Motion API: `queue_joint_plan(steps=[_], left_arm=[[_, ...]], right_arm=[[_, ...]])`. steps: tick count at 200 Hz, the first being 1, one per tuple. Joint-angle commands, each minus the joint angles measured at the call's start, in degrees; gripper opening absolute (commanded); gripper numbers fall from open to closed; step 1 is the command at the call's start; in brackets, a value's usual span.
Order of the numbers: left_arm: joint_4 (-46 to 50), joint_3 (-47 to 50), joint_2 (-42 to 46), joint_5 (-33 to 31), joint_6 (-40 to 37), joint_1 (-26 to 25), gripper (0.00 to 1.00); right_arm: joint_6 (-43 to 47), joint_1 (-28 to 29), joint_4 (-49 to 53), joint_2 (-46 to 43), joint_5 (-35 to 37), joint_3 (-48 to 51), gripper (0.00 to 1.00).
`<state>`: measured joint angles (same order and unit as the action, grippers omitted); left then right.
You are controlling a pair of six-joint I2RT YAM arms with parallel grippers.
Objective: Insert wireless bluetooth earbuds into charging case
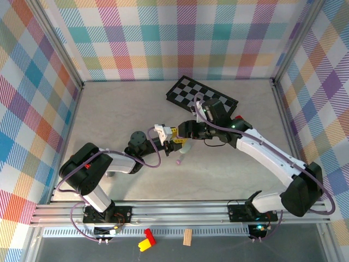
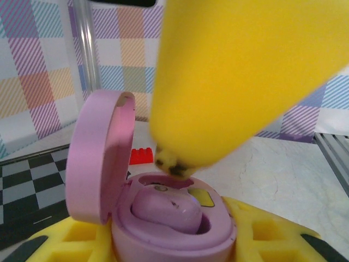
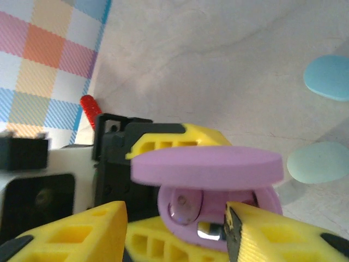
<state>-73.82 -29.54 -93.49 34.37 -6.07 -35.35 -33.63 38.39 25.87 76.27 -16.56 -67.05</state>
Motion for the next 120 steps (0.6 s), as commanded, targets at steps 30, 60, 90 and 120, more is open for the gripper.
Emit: queue_joint_plan(steps=[30,60,90,120], left_arm=[[-3.63,1.93,2.12,-0.65,0.67,6.57,0.29],[-3.52,2.64,4.48,0.54,2.03,10.71,0.29],[-3.53,3.31,6.67,0.87,4.36,14.08,0.29],[-3.44,4.09,8.21,1.04,5.61,15.18,0.29]], right_arm=[[2.19,-0.34,-2.32,-8.68,-0.15,7.81,0.53],[-2.09,-0.24,-5.82,-8.89,-0.23,14.54,0.53],[-6.14,0.49,-12.30,-4.93,-1.03,20.22,0.52],[-7.66,2.78,-14.63,1.71,0.82,21.19,0.51]])
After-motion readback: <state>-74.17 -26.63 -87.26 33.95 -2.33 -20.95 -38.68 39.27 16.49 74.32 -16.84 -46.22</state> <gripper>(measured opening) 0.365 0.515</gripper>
